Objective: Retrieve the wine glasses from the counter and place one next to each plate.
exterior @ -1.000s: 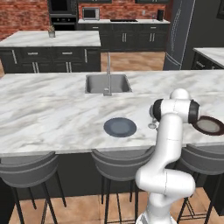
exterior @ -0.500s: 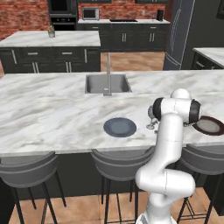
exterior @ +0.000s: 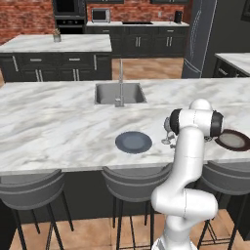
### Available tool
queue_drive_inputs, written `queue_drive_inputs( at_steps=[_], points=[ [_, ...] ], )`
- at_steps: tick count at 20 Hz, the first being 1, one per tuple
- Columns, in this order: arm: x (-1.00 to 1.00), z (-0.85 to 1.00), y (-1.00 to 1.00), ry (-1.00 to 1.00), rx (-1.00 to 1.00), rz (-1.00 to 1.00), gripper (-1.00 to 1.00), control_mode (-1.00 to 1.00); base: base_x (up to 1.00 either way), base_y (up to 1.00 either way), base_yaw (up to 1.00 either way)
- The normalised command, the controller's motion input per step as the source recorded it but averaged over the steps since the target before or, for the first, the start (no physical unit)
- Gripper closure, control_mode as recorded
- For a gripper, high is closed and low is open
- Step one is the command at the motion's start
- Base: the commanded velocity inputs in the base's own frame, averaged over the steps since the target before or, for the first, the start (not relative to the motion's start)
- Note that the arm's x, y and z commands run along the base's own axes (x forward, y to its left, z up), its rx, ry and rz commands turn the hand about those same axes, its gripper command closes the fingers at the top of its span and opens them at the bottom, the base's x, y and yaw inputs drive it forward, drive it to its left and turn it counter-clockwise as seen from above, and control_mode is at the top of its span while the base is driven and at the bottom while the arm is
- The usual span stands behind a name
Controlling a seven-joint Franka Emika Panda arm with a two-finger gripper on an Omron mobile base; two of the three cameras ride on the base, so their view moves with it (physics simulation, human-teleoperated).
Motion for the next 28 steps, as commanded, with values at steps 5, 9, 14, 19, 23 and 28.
queue_drive_inputs(
  at_steps=[5,9,14,19,23,28],
  points=[
    [-0.1,0.08,0.23,-0.32,0.0,0.0,-1.0,-1.0,0.0,0.0,0.0],
    [-0.26,0.25,-0.01,-0.47,0.0,0.0,-1.0,-1.0,0.0,0.0,0.0],
    [-0.27,0.25,-0.38,-0.18,0.04,0.0,-1.0,-1.0,0.0,0.0,0.0],
    [-0.44,0.94,-0.09,-0.02,0.03,0.0,-1.0,-1.0,0.0,0.0,0.0],
    [-0.56,1.0,-0.01,0.0,0.0,0.0,-1.0,-1.0,0.0,0.0,0.0],
    [-0.76,1.0,0.0,0.0,0.0,0.0,-1.0,-1.0,0.0,0.0,0.0]
  ],
)
